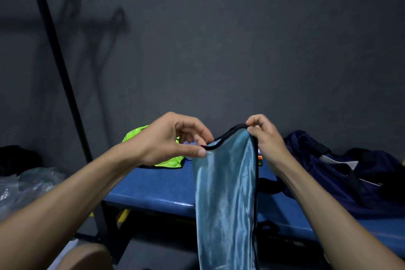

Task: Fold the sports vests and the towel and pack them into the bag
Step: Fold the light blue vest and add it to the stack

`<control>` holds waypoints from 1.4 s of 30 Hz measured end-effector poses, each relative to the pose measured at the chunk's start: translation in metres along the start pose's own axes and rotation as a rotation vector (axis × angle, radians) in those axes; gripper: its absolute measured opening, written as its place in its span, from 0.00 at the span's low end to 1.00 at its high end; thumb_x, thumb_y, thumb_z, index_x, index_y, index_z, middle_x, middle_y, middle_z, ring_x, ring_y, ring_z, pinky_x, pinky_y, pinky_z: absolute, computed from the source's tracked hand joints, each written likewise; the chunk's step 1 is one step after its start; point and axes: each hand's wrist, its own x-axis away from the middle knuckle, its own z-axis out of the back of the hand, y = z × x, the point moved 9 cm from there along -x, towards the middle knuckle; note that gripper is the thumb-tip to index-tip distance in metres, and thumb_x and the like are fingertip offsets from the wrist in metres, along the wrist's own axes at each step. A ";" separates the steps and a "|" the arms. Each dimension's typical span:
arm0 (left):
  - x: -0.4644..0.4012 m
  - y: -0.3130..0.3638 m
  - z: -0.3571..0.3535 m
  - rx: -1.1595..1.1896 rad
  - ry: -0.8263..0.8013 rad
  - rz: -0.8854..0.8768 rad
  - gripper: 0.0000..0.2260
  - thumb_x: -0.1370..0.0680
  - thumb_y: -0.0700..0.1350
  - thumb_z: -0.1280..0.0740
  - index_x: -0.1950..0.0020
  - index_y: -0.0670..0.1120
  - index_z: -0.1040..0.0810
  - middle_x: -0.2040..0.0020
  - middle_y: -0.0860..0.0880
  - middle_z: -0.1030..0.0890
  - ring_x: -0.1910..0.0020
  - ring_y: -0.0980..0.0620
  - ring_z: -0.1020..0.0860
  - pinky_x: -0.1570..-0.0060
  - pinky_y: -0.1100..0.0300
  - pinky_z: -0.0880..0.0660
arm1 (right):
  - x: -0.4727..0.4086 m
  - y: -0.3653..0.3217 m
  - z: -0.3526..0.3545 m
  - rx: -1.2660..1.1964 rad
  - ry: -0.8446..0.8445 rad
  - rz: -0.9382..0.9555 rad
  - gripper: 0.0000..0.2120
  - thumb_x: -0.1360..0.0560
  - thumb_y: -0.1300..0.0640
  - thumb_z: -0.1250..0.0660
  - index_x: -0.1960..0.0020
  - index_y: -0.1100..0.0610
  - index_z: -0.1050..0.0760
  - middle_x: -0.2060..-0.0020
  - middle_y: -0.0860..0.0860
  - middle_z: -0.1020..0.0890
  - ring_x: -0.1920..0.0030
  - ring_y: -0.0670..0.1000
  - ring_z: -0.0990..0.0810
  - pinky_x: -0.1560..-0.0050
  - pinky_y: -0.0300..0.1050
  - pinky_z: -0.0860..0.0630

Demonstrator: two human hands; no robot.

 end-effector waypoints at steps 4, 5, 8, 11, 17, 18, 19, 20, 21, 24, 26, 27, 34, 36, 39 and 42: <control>-0.004 -0.012 -0.002 -0.184 -0.021 0.031 0.09 0.24 0.46 0.24 0.45 0.55 0.16 0.55 0.55 0.15 0.59 0.61 0.25 0.57 0.66 0.30 | 0.002 -0.007 -0.012 0.023 -0.046 0.038 0.09 0.18 0.67 0.41 0.50 0.55 0.27 0.59 0.54 0.28 0.61 0.52 0.31 0.61 0.45 0.32; -0.005 -0.013 -0.002 -0.329 -0.021 0.009 0.10 0.23 0.47 0.25 0.44 0.56 0.17 0.55 0.59 0.16 0.57 0.61 0.24 0.56 0.69 0.32 | 0.002 -0.009 -0.013 0.019 -0.048 0.045 0.09 0.18 0.67 0.41 0.50 0.55 0.27 0.59 0.54 0.28 0.60 0.52 0.30 0.60 0.45 0.31; -0.002 -0.015 -0.009 -0.665 -0.056 -0.040 0.09 0.23 0.50 0.26 0.43 0.59 0.18 0.56 0.62 0.19 0.51 0.62 0.30 0.54 0.72 0.34 | -0.001 -0.013 -0.007 -0.001 -0.022 0.044 0.10 0.18 0.68 0.42 0.50 0.55 0.28 0.59 0.55 0.27 0.61 0.52 0.29 0.62 0.45 0.31; 0.001 -0.010 -0.017 -0.853 -0.087 -0.109 0.04 0.24 0.51 0.25 0.52 0.56 0.19 0.59 0.59 0.21 0.53 0.58 0.34 0.58 0.70 0.36 | -0.004 -0.012 0.000 -0.010 0.004 0.033 0.10 0.19 0.68 0.42 0.51 0.55 0.27 0.61 0.56 0.27 0.65 0.51 0.29 0.64 0.46 0.32; 0.004 -0.001 -0.011 -0.507 -0.037 -0.151 0.08 0.29 0.52 0.20 0.54 0.54 0.16 0.57 0.68 0.21 0.52 0.60 0.25 0.56 0.71 0.31 | -0.005 0.002 -0.006 0.060 -0.005 0.018 0.10 0.19 0.68 0.42 0.50 0.54 0.28 0.60 0.55 0.27 0.61 0.53 0.31 0.63 0.46 0.32; 0.003 -0.002 -0.009 -0.475 -0.016 -0.129 0.08 0.29 0.50 0.20 0.54 0.54 0.16 0.58 0.69 0.21 0.54 0.62 0.24 0.56 0.73 0.32 | -0.005 0.004 -0.007 0.060 -0.003 0.013 0.10 0.19 0.67 0.41 0.51 0.54 0.27 0.61 0.55 0.27 0.62 0.53 0.31 0.63 0.46 0.32; 0.001 -0.004 -0.008 -0.442 -0.002 -0.104 0.08 0.30 0.48 0.19 0.56 0.53 0.16 0.59 0.69 0.21 0.56 0.62 0.24 0.57 0.73 0.32 | -0.005 0.007 -0.008 0.063 -0.001 0.005 0.10 0.19 0.67 0.41 0.51 0.54 0.27 0.61 0.55 0.27 0.63 0.52 0.30 0.64 0.46 0.32; 0.000 -0.007 -0.006 -0.407 0.004 -0.073 0.08 0.30 0.47 0.19 0.57 0.53 0.17 0.62 0.67 0.21 0.59 0.62 0.24 0.59 0.73 0.32 | -0.004 0.009 -0.009 0.068 0.000 -0.004 0.10 0.19 0.66 0.41 0.51 0.53 0.27 0.62 0.54 0.27 0.64 0.52 0.30 0.65 0.45 0.32; -0.002 -0.012 -0.005 -0.371 0.003 -0.036 0.09 0.30 0.46 0.19 0.59 0.53 0.19 0.64 0.65 0.21 0.61 0.61 0.24 0.60 0.72 0.33 | -0.004 0.011 -0.010 0.076 -0.001 -0.013 0.09 0.19 0.66 0.41 0.51 0.53 0.27 0.62 0.53 0.27 0.65 0.50 0.30 0.66 0.44 0.32; -0.004 -0.023 -0.006 -0.448 -0.024 0.000 0.09 0.28 0.45 0.21 0.61 0.53 0.20 0.65 0.60 0.20 0.62 0.59 0.24 0.61 0.72 0.33 | -0.004 0.011 -0.015 0.087 -0.011 -0.014 0.09 0.19 0.65 0.40 0.51 0.52 0.27 0.64 0.50 0.26 0.66 0.47 0.30 0.66 0.43 0.32; -0.003 -0.031 -0.011 -0.555 -0.064 -0.011 0.07 0.27 0.45 0.22 0.58 0.54 0.19 0.62 0.61 0.18 0.59 0.61 0.22 0.57 0.72 0.32 | -0.006 0.006 -0.013 0.066 0.001 -0.001 0.09 0.19 0.66 0.41 0.51 0.53 0.27 0.63 0.52 0.26 0.65 0.48 0.29 0.65 0.43 0.31; -0.001 -0.036 -0.012 -0.577 -0.083 -0.014 0.06 0.27 0.46 0.22 0.56 0.54 0.18 0.60 0.62 0.17 0.57 0.62 0.22 0.55 0.73 0.32 | -0.007 0.003 -0.011 0.062 0.010 0.005 0.09 0.19 0.66 0.41 0.50 0.53 0.27 0.62 0.53 0.26 0.64 0.50 0.29 0.64 0.44 0.31; 0.005 -0.044 -0.021 -0.650 -0.145 -0.109 0.08 0.28 0.55 0.22 0.56 0.54 0.18 0.59 0.62 0.23 0.50 0.58 0.29 0.54 0.71 0.34 | -0.010 -0.001 -0.007 0.091 0.008 0.036 0.09 0.19 0.66 0.40 0.50 0.54 0.27 0.61 0.55 0.27 0.60 0.52 0.30 0.60 0.47 0.32; 0.004 -0.043 -0.025 -0.692 -0.166 -0.153 0.09 0.28 0.56 0.22 0.59 0.54 0.20 0.60 0.59 0.22 0.49 0.57 0.30 0.53 0.67 0.32 | -0.010 0.000 -0.011 0.082 0.002 0.039 0.09 0.19 0.67 0.40 0.51 0.54 0.28 0.61 0.53 0.26 0.60 0.51 0.29 0.61 0.45 0.31; 0.004 -0.038 -0.032 -0.807 -0.207 -0.249 0.13 0.29 0.57 0.24 0.64 0.52 0.23 0.64 0.58 0.24 0.51 0.57 0.31 0.53 0.61 0.32 | -0.011 0.001 -0.014 0.092 -0.005 0.042 0.10 0.19 0.67 0.40 0.52 0.53 0.27 0.62 0.52 0.25 0.61 0.51 0.29 0.60 0.45 0.30; 0.002 -0.019 -0.031 -0.987 -0.155 -0.375 0.16 0.28 0.55 0.26 0.67 0.50 0.29 0.68 0.57 0.26 0.51 0.55 0.31 0.56 0.57 0.34 | -0.011 0.002 -0.013 0.117 -0.009 0.042 0.09 0.19 0.66 0.40 0.51 0.53 0.27 0.63 0.52 0.26 0.61 0.51 0.29 0.59 0.46 0.31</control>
